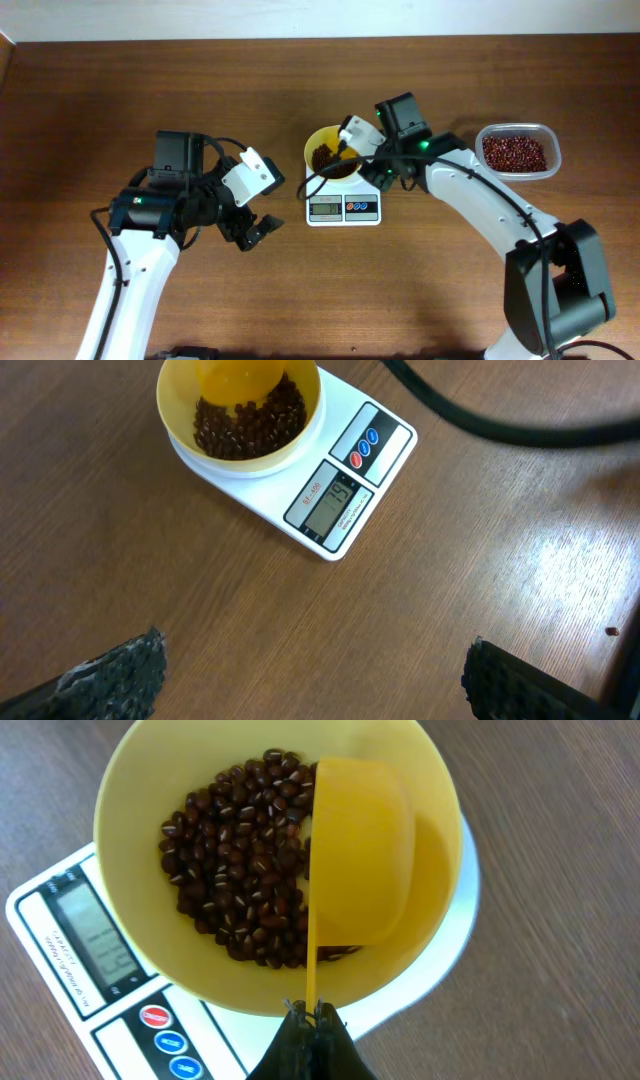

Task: Scoop item into bowl and weigh 50g on scale
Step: 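Tilt the scoop to pour beans into the yellow bowl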

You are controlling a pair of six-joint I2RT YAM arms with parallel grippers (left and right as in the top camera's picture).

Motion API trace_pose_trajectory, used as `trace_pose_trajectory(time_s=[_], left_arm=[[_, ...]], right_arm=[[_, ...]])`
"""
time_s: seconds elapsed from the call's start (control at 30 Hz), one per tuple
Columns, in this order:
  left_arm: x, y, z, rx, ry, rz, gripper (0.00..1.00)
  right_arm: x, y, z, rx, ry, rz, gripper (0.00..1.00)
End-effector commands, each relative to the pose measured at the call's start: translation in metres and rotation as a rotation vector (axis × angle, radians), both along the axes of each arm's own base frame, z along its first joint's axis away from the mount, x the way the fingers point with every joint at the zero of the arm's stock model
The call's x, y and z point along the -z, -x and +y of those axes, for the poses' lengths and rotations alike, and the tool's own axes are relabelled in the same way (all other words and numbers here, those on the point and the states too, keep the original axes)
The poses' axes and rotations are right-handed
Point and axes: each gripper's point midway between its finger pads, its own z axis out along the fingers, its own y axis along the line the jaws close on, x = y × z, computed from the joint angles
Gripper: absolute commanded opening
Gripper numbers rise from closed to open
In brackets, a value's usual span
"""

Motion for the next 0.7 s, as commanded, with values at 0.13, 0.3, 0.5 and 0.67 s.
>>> trace_pose_trajectory(time_s=[0.13,0.3,0.5,0.67], left_arm=[[0.001,0.000,0.001,0.005,-0.002,-0.003,0.99],[0.001,0.000,0.001,0.006,-0.002,-0.004,0.99],[0.001,0.000,0.001,0.005,-0.002,-0.003,0.99],[0.001,0.000,0.001,0.006,-0.002,-0.003,0.99]], right_arm=[[-0.005,-0.017,-0.015,0.097,-0.007,-0.005,0.04],[-0.032,-0.030,-0.008,0.102,-0.046,-0.041,0.04],[-0.020,-0.011,-0.011,0.054,0.024,0.017,0.04],[-0.012,-0.005,-0.001,-0.008,0.146,-0.033,0.04]])
